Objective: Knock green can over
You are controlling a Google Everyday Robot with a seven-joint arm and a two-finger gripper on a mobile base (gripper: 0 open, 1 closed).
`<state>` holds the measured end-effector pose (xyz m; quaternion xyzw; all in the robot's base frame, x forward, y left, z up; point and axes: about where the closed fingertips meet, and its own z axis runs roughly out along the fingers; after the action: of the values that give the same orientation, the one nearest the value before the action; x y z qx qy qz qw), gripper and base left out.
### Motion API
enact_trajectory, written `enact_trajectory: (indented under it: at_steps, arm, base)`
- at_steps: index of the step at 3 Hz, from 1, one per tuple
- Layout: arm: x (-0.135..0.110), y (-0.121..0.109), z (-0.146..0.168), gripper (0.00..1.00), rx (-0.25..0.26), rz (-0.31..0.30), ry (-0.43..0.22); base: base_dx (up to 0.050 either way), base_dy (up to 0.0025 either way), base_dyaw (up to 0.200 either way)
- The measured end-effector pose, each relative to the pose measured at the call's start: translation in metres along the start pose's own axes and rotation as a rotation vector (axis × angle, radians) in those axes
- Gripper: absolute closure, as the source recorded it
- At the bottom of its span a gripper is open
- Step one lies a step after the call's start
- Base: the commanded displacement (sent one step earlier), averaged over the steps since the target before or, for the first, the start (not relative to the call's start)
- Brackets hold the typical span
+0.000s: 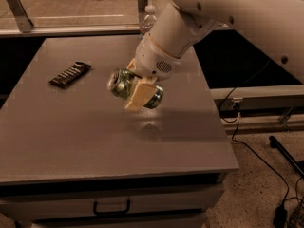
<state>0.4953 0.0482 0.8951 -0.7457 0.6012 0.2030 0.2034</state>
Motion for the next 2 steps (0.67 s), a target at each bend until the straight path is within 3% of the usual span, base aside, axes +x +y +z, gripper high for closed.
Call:
enact_trajectory:
  at_steps: [2]
  arm:
    - [0.036,0.004,-0.014,1.0,-0.103,-0.087,0.283]
  base:
    - [0.0,0.0,0.0]
